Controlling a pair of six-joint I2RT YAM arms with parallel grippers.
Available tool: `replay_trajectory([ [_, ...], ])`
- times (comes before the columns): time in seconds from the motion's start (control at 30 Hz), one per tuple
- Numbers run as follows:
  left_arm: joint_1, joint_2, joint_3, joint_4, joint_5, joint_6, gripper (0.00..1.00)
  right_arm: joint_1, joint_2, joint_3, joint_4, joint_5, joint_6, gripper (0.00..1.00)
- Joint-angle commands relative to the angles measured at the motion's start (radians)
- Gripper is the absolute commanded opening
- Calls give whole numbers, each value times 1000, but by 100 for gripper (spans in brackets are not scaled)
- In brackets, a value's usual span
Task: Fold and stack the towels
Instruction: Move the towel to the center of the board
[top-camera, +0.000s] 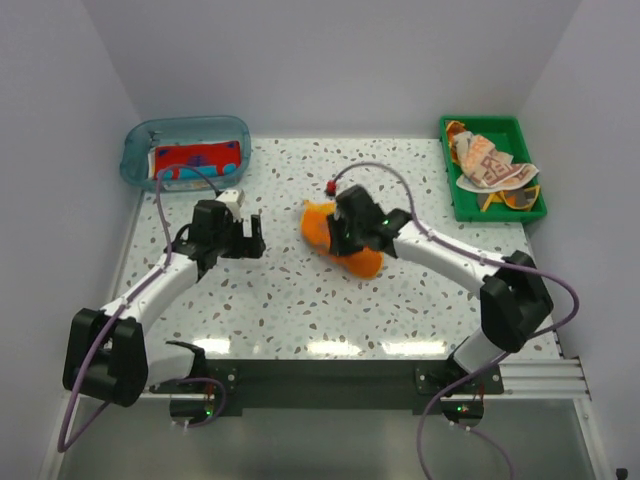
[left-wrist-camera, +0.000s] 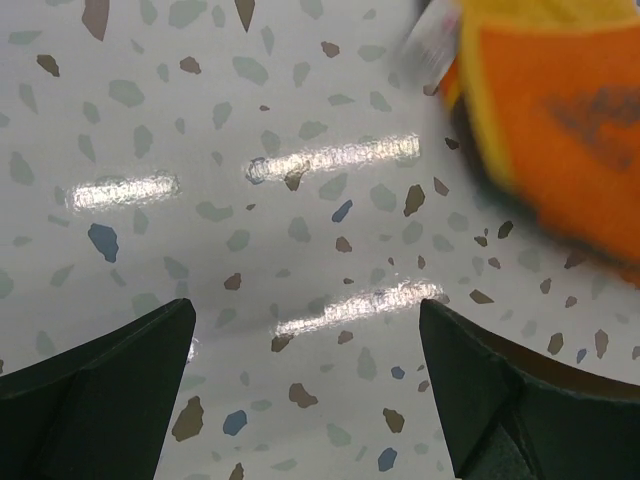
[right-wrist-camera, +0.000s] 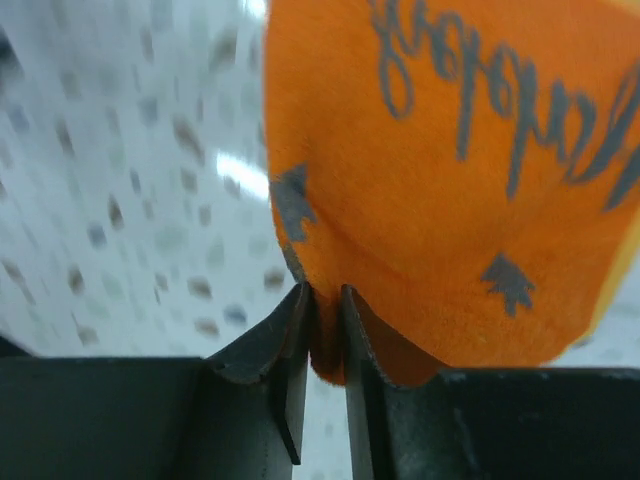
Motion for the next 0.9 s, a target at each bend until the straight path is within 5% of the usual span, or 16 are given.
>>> replay_trajectory([
  [0.0, -1, -35, 25, 7, -40, -35, 100, 146, -9, -136, -189, -142, 28, 25],
  [0.03, 0, -37, 27, 3, -43, -38, 100, 200, -25, -156, -193, -176, 28, 43],
  [0.1, -1, -34, 31, -5, -28, -40, 100, 219, -69, -150, -233, -158, 17, 60],
  [0.17, -1, -24, 40, -8, -6, -41, 100, 214, -115, -121, -267, -30, -20, 64],
  [0.4, -24, 51, 99, -25, 78, -64, 100, 6, -71, -84, -212, 40, -99, 59],
  [0.6, -62, 140, 180, -91, 58, -66, 97, -14, 58, -40, -114, -72, -195, 56],
  [0.87, -91, 129, 110, -129, 3, -176, 88, -16, 297, 116, -17, -48, -287, 48],
])
